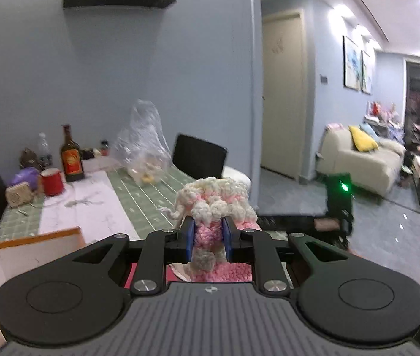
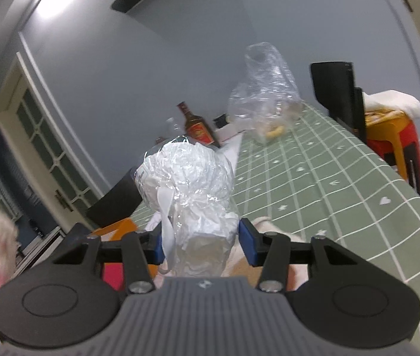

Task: Organize soft objects
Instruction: 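Carry the crocheted item and plastic bag over the orange-rimmed box with both grippers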

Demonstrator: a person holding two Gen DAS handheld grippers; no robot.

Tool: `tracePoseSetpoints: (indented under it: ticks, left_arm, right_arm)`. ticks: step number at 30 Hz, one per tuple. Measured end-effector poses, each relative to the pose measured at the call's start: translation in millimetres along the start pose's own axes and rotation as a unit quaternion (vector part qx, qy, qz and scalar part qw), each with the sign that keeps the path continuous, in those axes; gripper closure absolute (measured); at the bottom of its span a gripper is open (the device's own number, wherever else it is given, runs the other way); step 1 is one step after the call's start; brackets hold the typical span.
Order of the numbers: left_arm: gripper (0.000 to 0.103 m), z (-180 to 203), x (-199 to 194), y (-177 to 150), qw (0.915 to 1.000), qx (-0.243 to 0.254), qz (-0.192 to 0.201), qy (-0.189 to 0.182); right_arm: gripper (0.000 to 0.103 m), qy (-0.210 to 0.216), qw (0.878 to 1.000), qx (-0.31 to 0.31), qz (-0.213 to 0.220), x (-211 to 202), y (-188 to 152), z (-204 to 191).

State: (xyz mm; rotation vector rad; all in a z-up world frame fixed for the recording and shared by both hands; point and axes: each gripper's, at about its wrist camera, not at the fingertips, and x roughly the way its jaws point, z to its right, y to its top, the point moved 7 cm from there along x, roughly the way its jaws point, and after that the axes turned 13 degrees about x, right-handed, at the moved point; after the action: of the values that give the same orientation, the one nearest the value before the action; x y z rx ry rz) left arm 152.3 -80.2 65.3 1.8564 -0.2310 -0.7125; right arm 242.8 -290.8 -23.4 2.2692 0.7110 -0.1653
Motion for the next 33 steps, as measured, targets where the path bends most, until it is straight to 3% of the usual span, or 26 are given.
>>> tracePoseSetpoints:
  ticks: [7,11,14,18,21,25,30,33]
  left_arm:
    - [0.081,-35,-20,7,0.9937,-0.022,0.025,0.107]
    - [0.080,-50,-30,10,0.9934,-0.046,0.036,0.099]
    - [0.080,-60,-39,10,0.9887,-0.054,0.046,0.132]
    - [0.080,-77,-50,10,0.9804,-0.069,0.053,0.176]
    - [0.081,-90,-55,8,0.9715,-0.076,0.047,0.219]
    - [0.081,-108,-51,3,0.9669,-0.088,0.031,0.237]
    - [0.081,-135,-43,-8,0.9552,-0.108,0.000,0.276]
    - [0.081,-150,-34,-17,0.9496,-0.113,-0.021,0.291]
  right_arm:
    - [0.055,0.012,0.999,-0.029,-0.021,-9,-3,-49]
    - [0.055,0.024,0.996,-0.077,-0.021,-3,-3,-94]
    - [0.055,0.023,0.991,-0.128,-0.028,12,-11,-127]
    - [0.055,0.035,0.988,-0.139,-0.049,36,-27,-158]
    - [0.055,0.034,0.986,-0.149,-0.062,56,-41,-179]
    - [0.055,0.041,0.984,-0.144,-0.101,82,-59,-197]
    - [0.055,0.036,0.982,-0.127,-0.138,109,-77,-203]
    - [0.055,0.029,0.981,-0.134,-0.139,121,-85,-209]
